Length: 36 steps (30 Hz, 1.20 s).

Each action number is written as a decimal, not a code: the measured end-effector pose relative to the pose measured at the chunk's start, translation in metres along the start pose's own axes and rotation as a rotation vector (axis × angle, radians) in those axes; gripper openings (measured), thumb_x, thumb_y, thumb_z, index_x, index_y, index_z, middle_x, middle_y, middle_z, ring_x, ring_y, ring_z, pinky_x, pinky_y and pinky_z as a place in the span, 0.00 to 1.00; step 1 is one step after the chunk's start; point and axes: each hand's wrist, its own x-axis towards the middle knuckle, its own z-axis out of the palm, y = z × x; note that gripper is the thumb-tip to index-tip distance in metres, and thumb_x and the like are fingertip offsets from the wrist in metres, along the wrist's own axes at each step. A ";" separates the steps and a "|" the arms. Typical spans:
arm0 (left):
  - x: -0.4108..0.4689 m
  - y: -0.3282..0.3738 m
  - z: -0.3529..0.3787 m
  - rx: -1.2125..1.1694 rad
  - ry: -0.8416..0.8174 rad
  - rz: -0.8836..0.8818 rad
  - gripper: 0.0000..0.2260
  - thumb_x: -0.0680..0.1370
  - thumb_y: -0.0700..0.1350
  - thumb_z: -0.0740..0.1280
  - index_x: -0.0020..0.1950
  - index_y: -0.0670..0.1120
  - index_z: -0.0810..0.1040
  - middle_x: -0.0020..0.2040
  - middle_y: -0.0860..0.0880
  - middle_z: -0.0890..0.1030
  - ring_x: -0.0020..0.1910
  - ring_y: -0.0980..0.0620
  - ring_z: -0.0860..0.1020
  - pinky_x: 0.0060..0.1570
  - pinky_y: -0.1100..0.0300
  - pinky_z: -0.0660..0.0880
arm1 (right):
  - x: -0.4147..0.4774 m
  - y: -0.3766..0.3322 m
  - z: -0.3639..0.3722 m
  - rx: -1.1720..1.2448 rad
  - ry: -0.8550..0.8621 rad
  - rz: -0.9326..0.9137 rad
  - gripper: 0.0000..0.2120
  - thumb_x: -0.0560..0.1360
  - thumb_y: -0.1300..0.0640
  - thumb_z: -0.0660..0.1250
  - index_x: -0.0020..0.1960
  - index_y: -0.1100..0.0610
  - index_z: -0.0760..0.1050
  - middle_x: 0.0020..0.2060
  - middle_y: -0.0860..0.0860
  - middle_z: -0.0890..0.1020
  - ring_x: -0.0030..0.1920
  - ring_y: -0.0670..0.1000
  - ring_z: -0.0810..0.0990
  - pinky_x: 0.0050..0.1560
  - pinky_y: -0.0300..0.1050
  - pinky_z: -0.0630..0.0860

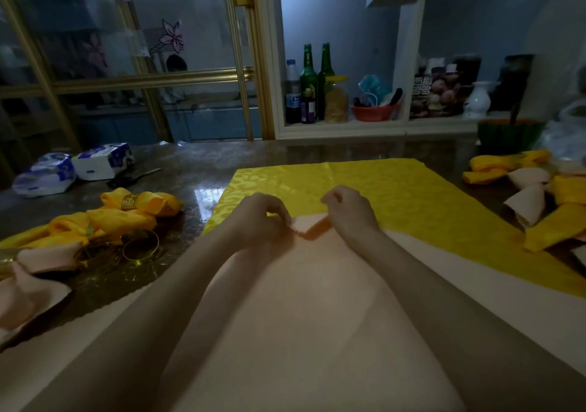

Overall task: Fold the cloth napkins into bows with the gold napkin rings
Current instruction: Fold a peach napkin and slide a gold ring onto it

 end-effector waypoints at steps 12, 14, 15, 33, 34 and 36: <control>0.001 -0.006 0.013 0.010 0.038 -0.097 0.14 0.73 0.42 0.71 0.58 0.46 0.77 0.44 0.48 0.76 0.45 0.50 0.75 0.42 0.61 0.67 | -0.003 0.010 -0.009 -0.369 -0.146 -0.209 0.11 0.74 0.51 0.65 0.55 0.50 0.78 0.55 0.49 0.79 0.60 0.53 0.73 0.60 0.51 0.63; 0.000 -0.003 0.020 0.168 0.104 -0.027 0.10 0.74 0.41 0.67 0.55 0.47 0.77 0.47 0.48 0.76 0.51 0.47 0.75 0.49 0.56 0.68 | -0.006 0.009 -0.008 -0.507 -0.086 -0.305 0.11 0.77 0.50 0.62 0.56 0.52 0.76 0.54 0.51 0.79 0.59 0.54 0.73 0.59 0.51 0.63; -0.002 -0.001 0.023 0.234 0.141 0.006 0.09 0.74 0.41 0.65 0.53 0.47 0.77 0.49 0.48 0.76 0.52 0.47 0.74 0.51 0.54 0.67 | -0.007 0.008 -0.006 -0.550 -0.066 -0.349 0.11 0.78 0.51 0.60 0.57 0.52 0.75 0.54 0.51 0.78 0.59 0.54 0.73 0.59 0.51 0.62; -0.013 -0.001 0.027 0.065 0.141 0.075 0.11 0.74 0.38 0.66 0.56 0.45 0.77 0.42 0.54 0.76 0.50 0.49 0.78 0.55 0.49 0.71 | -0.006 0.014 -0.004 -0.107 -0.127 -0.142 0.10 0.70 0.58 0.65 0.39 0.60 0.83 0.40 0.54 0.84 0.45 0.54 0.80 0.56 0.56 0.74; -0.013 -0.003 0.027 0.071 0.129 0.080 0.13 0.74 0.39 0.66 0.58 0.46 0.76 0.43 0.54 0.76 0.51 0.49 0.77 0.57 0.49 0.71 | -0.006 0.013 -0.005 -0.100 -0.147 -0.135 0.08 0.70 0.57 0.66 0.39 0.57 0.84 0.41 0.51 0.85 0.47 0.53 0.80 0.57 0.56 0.73; -0.011 -0.005 0.027 0.108 0.102 0.078 0.12 0.75 0.42 0.66 0.58 0.47 0.78 0.46 0.52 0.77 0.53 0.49 0.76 0.58 0.47 0.69 | -0.008 0.013 -0.007 -0.130 -0.167 -0.150 0.06 0.70 0.57 0.67 0.43 0.53 0.83 0.44 0.48 0.84 0.51 0.51 0.79 0.60 0.56 0.72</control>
